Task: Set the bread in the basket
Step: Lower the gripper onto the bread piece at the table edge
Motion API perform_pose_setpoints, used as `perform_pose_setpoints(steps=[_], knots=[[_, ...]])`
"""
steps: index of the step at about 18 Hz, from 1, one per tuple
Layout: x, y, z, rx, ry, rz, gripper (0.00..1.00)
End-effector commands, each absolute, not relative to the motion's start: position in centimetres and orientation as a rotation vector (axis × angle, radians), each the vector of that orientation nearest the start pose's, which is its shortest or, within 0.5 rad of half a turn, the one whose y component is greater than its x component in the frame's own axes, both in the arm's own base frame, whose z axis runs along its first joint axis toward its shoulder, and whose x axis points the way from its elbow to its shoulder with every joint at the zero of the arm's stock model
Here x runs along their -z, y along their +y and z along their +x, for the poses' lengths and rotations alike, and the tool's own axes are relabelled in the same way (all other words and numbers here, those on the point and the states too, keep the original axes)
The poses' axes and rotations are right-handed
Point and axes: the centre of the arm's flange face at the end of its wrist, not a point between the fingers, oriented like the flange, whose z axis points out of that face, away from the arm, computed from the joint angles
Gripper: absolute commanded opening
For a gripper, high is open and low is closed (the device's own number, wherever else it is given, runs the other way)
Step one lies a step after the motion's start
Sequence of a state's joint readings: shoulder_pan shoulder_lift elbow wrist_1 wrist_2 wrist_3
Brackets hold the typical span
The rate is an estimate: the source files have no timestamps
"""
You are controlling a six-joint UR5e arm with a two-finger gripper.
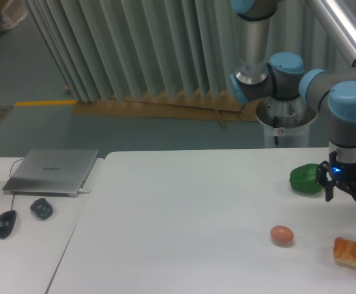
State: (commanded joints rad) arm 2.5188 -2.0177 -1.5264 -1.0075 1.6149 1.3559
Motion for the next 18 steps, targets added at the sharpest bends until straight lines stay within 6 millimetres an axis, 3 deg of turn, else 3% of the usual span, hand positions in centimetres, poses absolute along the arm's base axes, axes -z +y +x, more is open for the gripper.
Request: perform_pose_setpoints(steps=[4, 11, 18], knots=[[-31.8, 48.9, -46.0, -0.274, 0.598, -3.036, 1.0], [-28.7, 50.0, -47.1, -0.23, 0.658, -3.054, 1.0], [-26.8, 51.2, -46.8, -0.196, 0.694, -3.059, 1.0]])
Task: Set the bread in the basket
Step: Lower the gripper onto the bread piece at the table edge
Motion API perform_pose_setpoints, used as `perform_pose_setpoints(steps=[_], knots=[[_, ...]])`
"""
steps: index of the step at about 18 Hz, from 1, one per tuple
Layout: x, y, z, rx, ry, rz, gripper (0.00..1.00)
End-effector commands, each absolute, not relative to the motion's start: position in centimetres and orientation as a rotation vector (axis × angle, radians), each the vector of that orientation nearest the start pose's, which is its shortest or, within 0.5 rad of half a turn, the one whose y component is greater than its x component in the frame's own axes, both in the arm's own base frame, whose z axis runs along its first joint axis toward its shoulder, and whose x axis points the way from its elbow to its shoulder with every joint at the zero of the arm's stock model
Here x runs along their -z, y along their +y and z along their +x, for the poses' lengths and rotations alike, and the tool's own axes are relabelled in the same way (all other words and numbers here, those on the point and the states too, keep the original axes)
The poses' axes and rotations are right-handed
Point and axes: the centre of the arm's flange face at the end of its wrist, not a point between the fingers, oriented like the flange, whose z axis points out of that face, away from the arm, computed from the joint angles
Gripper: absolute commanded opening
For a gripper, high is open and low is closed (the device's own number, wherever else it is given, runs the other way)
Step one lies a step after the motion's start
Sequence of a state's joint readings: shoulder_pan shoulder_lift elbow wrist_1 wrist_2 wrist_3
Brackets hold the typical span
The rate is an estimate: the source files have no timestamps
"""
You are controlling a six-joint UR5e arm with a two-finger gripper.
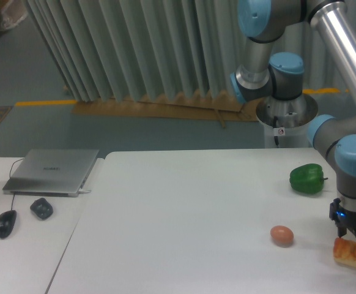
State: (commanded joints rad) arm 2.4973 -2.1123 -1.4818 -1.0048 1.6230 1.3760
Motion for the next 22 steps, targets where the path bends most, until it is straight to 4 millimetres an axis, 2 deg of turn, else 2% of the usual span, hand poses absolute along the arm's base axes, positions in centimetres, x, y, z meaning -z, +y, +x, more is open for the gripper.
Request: perform_pose_setpoints(steps=[6, 7, 8, 10, 11, 14, 18, 19, 22], knots=[[-26.4, 51.0, -46.4, -0.178, 0.711, -3.064, 0.99], [-26.6, 50.8, -46.4, -0.177, 0.704, -3.067, 0.56], [-26.5, 50.7, -46.1, -0.168, 0.7, -3.071, 0.32], [-26.3, 50.8, -45.8, -0.164, 0.696, -3.073, 0.21], [-26.4, 50.8, -45.8, -0.166, 0.693, -3.073, 0.18], [-26.5, 50.9, -45.7, -0.168, 0.686, -3.073, 0.18], [-29.7, 49.9, -44.8, -0.177, 0.637, -3.059, 0.18], [-30.4, 49.3, -44.5, -0.133, 0.63, -3.064, 0.18], [-32.7, 46.8, -45.3, -0.085, 0.575, -3.062, 0.2]])
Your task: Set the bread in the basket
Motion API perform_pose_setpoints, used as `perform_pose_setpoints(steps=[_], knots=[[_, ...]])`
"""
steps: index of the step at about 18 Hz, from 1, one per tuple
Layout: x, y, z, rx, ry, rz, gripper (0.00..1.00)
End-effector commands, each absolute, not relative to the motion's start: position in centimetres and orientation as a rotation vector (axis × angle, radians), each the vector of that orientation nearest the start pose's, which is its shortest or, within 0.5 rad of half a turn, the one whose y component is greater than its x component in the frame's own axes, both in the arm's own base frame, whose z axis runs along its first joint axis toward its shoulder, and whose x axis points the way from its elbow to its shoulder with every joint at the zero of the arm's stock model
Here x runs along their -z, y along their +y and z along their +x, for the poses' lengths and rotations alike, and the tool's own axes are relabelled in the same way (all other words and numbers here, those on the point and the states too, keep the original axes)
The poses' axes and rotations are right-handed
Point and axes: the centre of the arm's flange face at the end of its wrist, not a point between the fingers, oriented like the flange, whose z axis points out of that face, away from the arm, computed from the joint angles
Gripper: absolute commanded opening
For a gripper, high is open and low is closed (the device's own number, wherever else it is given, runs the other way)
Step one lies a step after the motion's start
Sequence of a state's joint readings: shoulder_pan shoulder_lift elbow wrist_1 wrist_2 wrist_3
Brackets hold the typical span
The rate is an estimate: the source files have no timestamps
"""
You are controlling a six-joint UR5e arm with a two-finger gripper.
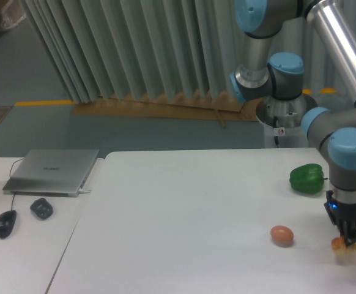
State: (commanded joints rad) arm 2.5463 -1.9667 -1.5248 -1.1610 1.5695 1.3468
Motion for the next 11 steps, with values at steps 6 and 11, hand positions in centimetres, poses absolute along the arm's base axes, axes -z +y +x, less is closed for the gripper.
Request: perform_pose_setpoints(steps=[6, 11], knots=[[-35.8, 40.8, -47.2, 0.034, 0.696, -3.058, 0.22], [-35.8, 36.4, -49.9, 0.098, 0.826, -3.024, 0.21]])
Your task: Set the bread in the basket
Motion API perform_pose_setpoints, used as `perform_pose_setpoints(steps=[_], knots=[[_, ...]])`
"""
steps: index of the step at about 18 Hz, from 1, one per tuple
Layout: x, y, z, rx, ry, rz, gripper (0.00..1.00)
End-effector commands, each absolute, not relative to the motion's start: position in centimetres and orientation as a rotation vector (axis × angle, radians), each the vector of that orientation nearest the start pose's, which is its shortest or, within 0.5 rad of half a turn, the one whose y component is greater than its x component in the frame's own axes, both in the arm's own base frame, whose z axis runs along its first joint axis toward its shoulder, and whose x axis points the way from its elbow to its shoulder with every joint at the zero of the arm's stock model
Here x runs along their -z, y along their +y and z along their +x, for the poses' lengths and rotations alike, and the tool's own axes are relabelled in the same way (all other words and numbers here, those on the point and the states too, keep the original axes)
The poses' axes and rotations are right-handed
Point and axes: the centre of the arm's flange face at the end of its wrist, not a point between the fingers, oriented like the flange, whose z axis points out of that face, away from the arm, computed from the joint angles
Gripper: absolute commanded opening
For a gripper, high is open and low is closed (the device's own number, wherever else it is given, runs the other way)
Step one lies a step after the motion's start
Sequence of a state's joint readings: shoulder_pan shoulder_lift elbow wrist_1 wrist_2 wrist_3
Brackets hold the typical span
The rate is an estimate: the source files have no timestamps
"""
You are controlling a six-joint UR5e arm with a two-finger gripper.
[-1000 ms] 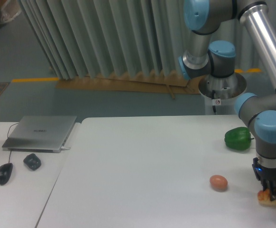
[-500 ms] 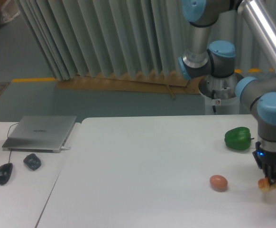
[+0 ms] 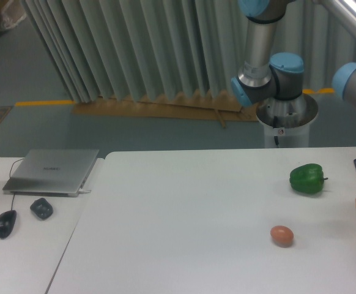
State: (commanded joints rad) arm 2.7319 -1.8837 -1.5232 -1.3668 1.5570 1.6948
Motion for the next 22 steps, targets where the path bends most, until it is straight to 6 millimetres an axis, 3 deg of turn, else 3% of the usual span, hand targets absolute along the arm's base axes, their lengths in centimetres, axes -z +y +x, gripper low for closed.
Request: perform_pose_setpoints(steps=[4, 12, 17, 20, 22], knots=[[-35.6, 32.9, -51.8, 0.147, 0.951, -2.981, 0.21], [-37.4, 24.7, -54.6, 0.194, 1.139, -2.879, 0.22], [-37.2, 23.4, -55.6, 0.179, 1.211, -2.838, 0.22], [-36.0, 23.6, -56.2, 0.196, 1.187, -2.842, 0.22], [-35.4, 24.1, -57.2, 0.103, 1.124, -2.862, 0.23]])
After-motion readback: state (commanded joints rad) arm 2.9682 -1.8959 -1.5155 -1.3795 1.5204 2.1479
